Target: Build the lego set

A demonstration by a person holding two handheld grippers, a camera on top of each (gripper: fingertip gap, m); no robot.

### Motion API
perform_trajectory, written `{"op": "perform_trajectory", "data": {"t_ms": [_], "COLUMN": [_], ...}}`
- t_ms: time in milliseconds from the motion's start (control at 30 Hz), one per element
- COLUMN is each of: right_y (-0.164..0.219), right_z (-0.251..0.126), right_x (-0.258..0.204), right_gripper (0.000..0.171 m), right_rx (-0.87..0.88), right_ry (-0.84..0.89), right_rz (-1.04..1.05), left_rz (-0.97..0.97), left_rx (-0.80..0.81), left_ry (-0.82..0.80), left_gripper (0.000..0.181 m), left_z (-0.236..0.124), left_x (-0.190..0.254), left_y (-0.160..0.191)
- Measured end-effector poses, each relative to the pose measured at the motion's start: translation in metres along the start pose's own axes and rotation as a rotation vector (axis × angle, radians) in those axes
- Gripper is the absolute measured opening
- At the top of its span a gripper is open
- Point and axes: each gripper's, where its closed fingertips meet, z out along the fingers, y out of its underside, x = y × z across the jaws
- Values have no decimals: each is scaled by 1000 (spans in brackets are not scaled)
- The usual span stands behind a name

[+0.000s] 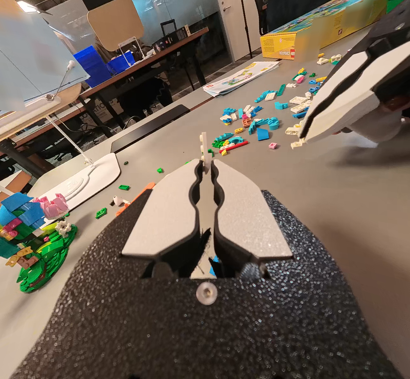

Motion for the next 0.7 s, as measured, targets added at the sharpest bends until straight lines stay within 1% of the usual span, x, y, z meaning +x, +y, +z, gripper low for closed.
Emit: {"op": "perform_trajectory", "data": {"t_ms": [400, 533, 633, 700], "right_y": [2, 0, -8, -9], "right_z": [1, 1, -4, -6], "right_x": [0, -7, -22, -29], "right_gripper": [6, 6, 6, 5], "right_rx": [-13, -16, -29, -54], "right_ry": [4, -11, -69, -93], "right_rz": [-7, -44, -64, -78], "left_rz": [3, 13, 74, 158], "left_rx": [-3, 8, 29, 28], "left_ry": [6, 41, 103, 141], "left_gripper": [7, 7, 7, 7], "left_z": [0, 0, -2, -2], "left_x": [0, 5, 16, 25], "left_y": [0, -2, -5, -5]}}
